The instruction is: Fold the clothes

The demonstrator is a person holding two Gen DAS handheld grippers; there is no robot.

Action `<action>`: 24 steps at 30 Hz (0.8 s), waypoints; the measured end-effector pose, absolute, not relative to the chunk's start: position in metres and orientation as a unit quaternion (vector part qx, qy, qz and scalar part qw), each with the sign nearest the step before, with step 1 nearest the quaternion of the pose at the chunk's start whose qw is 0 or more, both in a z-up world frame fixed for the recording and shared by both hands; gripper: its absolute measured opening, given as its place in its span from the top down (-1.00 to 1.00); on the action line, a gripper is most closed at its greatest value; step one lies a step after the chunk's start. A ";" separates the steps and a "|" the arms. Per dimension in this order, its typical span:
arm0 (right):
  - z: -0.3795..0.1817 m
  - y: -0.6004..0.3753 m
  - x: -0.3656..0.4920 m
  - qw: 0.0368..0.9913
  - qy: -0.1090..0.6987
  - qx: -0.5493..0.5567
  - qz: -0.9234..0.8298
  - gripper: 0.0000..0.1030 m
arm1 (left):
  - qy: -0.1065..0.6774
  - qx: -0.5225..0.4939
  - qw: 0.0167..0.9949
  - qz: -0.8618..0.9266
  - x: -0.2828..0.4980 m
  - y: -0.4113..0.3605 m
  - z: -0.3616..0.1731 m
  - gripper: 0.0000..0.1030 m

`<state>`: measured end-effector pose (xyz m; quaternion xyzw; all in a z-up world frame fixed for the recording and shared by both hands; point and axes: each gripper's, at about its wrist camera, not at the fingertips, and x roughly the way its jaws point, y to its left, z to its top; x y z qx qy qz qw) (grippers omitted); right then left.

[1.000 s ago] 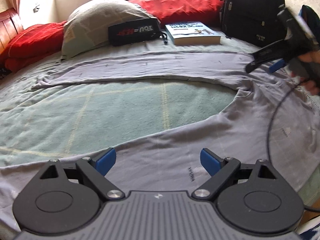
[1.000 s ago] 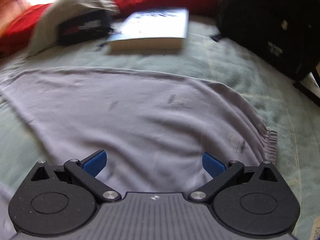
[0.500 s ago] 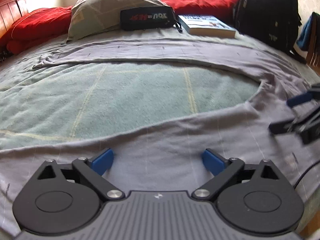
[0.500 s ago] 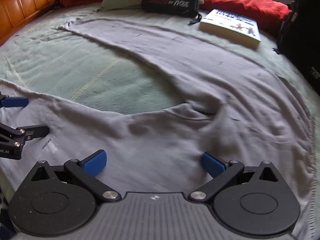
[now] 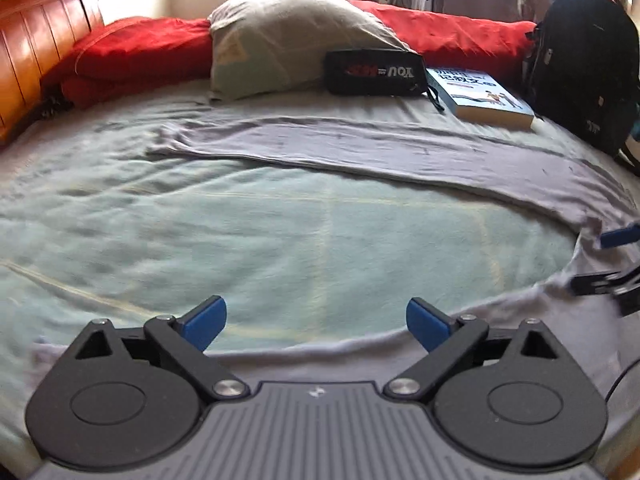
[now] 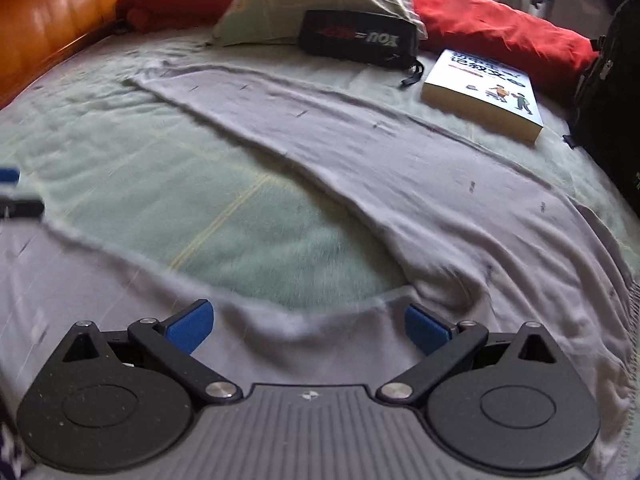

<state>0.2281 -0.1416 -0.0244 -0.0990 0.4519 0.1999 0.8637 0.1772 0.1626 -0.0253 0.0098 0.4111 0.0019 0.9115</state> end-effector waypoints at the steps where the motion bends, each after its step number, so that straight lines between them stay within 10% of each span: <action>1: -0.026 -0.147 0.220 0.860 0.456 -0.103 0.205 -1.00 | 0.415 0.013 0.910 0.003 0.172 0.170 -0.029 -0.88; 10: -0.043 -0.172 0.179 0.850 0.484 -0.094 0.188 -1.00 | 0.410 -0.028 0.910 0.048 0.147 0.239 -0.073 -0.93; 24: -0.033 -0.222 0.151 0.879 0.454 -0.065 0.126 -1.00 | 0.378 0.065 0.922 -0.055 0.108 0.125 -0.037 -0.90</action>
